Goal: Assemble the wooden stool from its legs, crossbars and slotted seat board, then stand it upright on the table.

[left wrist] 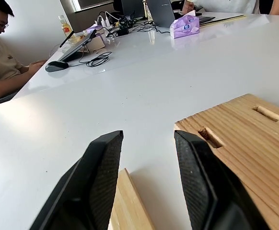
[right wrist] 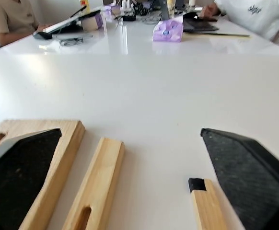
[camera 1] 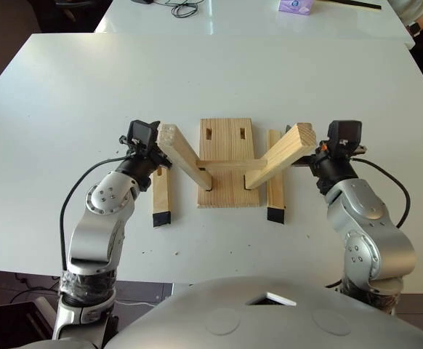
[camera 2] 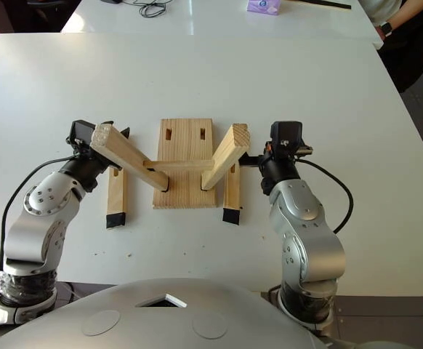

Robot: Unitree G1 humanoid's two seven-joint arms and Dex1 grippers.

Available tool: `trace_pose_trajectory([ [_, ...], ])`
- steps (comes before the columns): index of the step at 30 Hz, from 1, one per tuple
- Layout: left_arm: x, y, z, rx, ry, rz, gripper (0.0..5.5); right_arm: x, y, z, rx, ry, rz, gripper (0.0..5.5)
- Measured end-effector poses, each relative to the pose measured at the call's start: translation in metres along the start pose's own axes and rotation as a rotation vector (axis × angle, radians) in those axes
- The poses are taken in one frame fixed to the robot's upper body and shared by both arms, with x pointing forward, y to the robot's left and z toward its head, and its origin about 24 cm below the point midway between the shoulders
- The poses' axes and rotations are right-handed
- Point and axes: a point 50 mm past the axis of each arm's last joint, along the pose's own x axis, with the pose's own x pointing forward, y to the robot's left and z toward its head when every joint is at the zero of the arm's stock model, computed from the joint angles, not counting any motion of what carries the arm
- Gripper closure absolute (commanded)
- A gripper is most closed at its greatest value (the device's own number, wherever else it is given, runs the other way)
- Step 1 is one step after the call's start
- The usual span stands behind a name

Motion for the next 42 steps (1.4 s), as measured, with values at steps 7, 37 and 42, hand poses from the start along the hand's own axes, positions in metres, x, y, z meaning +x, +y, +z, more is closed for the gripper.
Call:
trace_pose_trajectory([
  [7, 0.041, -0.005, 0.009, 0.1, -0.212, -0.104, 3.51, 0.015, 0.015, -0.025, -0.147, 0.036, 0.19, 0.11],
  [37, 0.069, -0.042, -0.038, 0.426, -0.313, -0.513, 3.51, 0.007, -0.051, -0.018, -0.964, 0.052, 0.394, 0.11],
  [42, 0.07, -0.038, -0.042, 0.41, -0.282, -0.48, 3.51, 0.001, -0.036, 0.017, -0.487, -0.109, 0.402, 0.11],
])
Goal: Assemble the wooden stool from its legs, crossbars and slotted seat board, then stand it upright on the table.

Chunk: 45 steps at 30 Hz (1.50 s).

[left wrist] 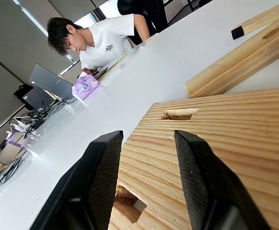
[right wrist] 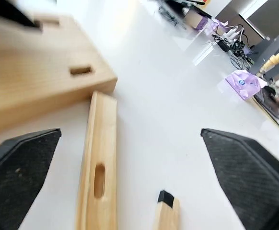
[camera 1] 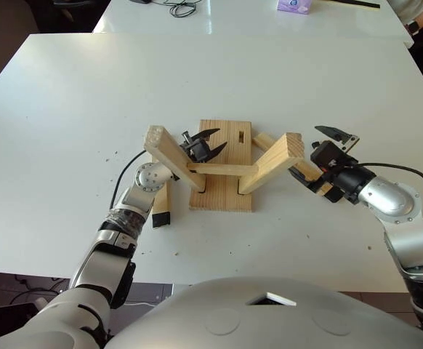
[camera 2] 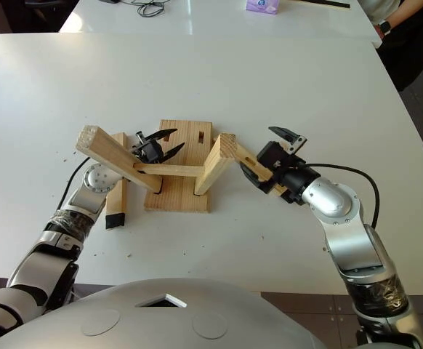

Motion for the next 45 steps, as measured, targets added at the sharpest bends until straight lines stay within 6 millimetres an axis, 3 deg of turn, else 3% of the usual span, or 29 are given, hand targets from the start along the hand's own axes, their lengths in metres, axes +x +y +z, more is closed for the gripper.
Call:
trace_pose_trajectory([
  [3, 0.0, 0.003, 0.001, -0.008, -0.003, 0.029, 3.51, 0.003, -0.007, 0.025, 0.234, -0.208, -0.009, 0.11],
  [9, -0.002, 0.006, 0.003, -0.024, -0.011, 0.062, 3.51, 0.0, -0.017, 0.076, 0.541, -0.539, 0.072, 0.11],
  [11, -0.003, 0.006, 0.003, -0.029, -0.01, 0.069, 3.51, -0.002, -0.017, 0.094, 0.591, -0.623, 0.115, 0.11],
  [16, -0.002, 0.012, 0.005, -0.054, -0.003, 0.115, 3.51, -0.022, 0.003, 0.174, 0.646, -0.858, 0.408, 0.11],
  [19, 0.001, 0.011, 0.007, -0.065, -0.009, 0.129, 3.51, -0.032, 0.013, 0.195, 0.632, -0.867, 0.518, 0.11],
  [24, 0.002, 0.011, 0.01, -0.066, -0.014, 0.132, 3.51, -0.032, 0.015, 0.208, 0.626, -0.848, 0.543, 0.11],
  [29, 0.002, 0.011, 0.01, -0.066, -0.015, 0.132, 3.51, -0.03, 0.017, 0.206, 0.604, -0.824, 0.544, 0.11],
  [31, 0.002, 0.011, 0.011, -0.065, -0.016, 0.132, 3.51, -0.025, 0.021, 0.196, 0.6, -0.783, 0.549, 0.11],
  [35, 0.004, 0.01, 0.012, -0.069, -0.024, 0.129, 3.51, 0.0, 0.046, 0.136, 0.576, -0.508, 0.521, 0.11],
  [36, 0.005, 0.009, 0.013, -0.069, -0.026, 0.128, 3.51, 0.0, 0.05, 0.13, 0.565, -0.509, 0.521, 0.11],
  [42, 0.008, 0.007, 0.017, -0.064, -0.04, 0.112, 3.51, 0.002, 0.058, 0.131, 0.536, -0.6, 0.524, 0.11],
  [45, 0.007, 0.003, 0.017, -0.071, -0.039, 0.108, 3.51, 0.006, 0.048, 0.137, 0.586, -0.635, 0.493, 0.11],
])
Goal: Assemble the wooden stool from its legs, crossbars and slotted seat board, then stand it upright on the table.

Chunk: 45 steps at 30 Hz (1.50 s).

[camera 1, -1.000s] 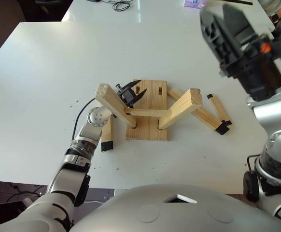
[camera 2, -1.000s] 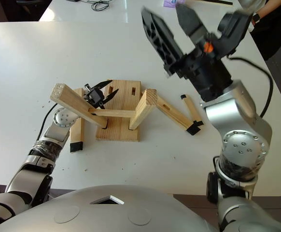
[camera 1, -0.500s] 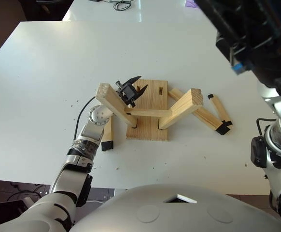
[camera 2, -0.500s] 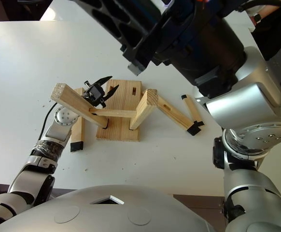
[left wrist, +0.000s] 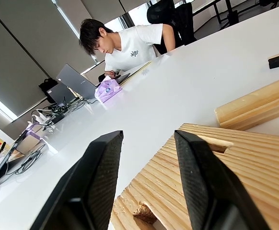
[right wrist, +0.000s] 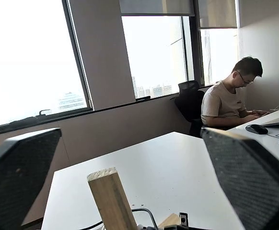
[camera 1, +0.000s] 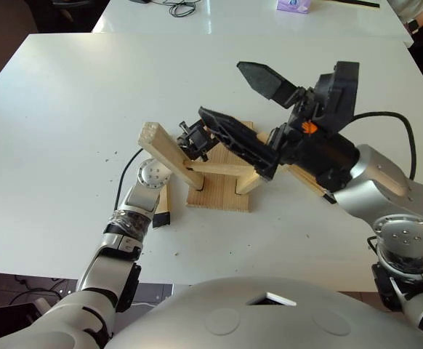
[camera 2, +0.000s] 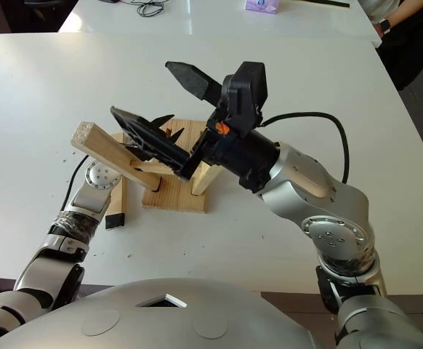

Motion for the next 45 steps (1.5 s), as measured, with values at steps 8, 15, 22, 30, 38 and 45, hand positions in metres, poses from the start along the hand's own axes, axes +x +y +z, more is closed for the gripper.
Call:
trace_pose_trajectory([
  [8, -0.01, -0.006, -0.016, 0.006, 0.079, -0.026, 3.51, -0.008, -0.003, 0.07, 0.18, -0.229, 0.066, 0.11],
  [15, -0.018, -0.004, -0.017, 0.035, 0.078, -0.034, 3.51, -0.051, -0.004, 0.067, 0.299, -0.107, 0.28, 0.11],
  [22, -0.013, -0.003, -0.015, 0.062, 0.062, -0.121, 3.51, -0.101, -0.025, 0.034, 0.593, 0.269, 0.321, 0.11],
  [30, -0.007, 0.0, -0.015, 0.067, 0.061, -0.16, 3.51, -0.138, -0.032, -0.014, 0.609, 0.624, 0.182, 0.3],
  [38, 0.0, -0.003, -0.014, 0.065, 0.048, -0.176, 3.51, -0.11, -0.036, -0.078, 0.279, 0.771, 0.134, 1.49],
  [45, 0.004, -0.007, -0.013, 0.054, 0.033, -0.181, 3.51, -0.1, -0.02, -0.108, 0.127, 0.853, 0.176, 2.03],
])
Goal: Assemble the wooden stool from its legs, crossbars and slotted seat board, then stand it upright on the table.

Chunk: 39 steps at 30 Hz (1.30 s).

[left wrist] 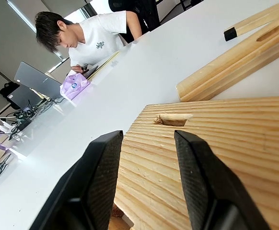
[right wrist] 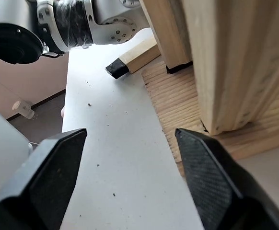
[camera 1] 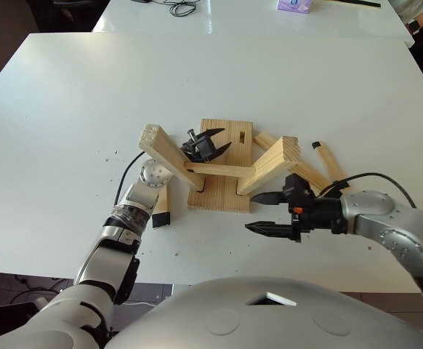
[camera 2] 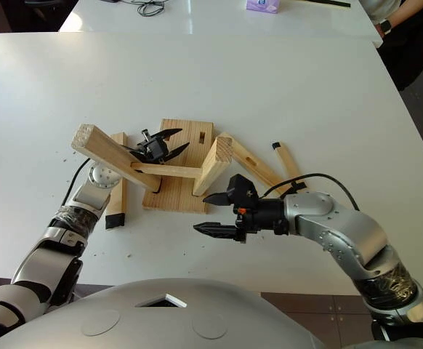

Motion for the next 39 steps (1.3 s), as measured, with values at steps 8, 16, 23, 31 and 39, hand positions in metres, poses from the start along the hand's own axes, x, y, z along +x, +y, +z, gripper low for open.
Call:
trace_pose_trajectory([
  [8, 0.002, 0.0, 0.0, 0.005, -0.009, -0.006, 3.51, 0.018, -0.007, -0.005, -0.066, 0.0, -0.055, 2.03],
  [16, 0.006, -0.001, 0.001, 0.005, -0.015, -0.019, 3.51, 0.03, -0.017, -0.012, -0.099, -0.003, -0.136, 2.03],
  [23, 0.006, -0.001, 0.001, 0.011, -0.015, -0.033, 3.51, 0.03, -0.019, -0.017, -0.151, 0.005, -0.151, 2.03],
  [31, 0.0, -0.001, 0.0, 0.043, -0.004, -0.107, 3.51, 0.011, -0.033, -0.022, -0.297, 0.086, -0.189, 2.03],
  [39, -0.009, -0.003, 0.0, 0.051, 0.001, -0.154, 3.51, 0.012, -0.049, -0.032, -0.3, 0.134, -0.289, 2.03],
])
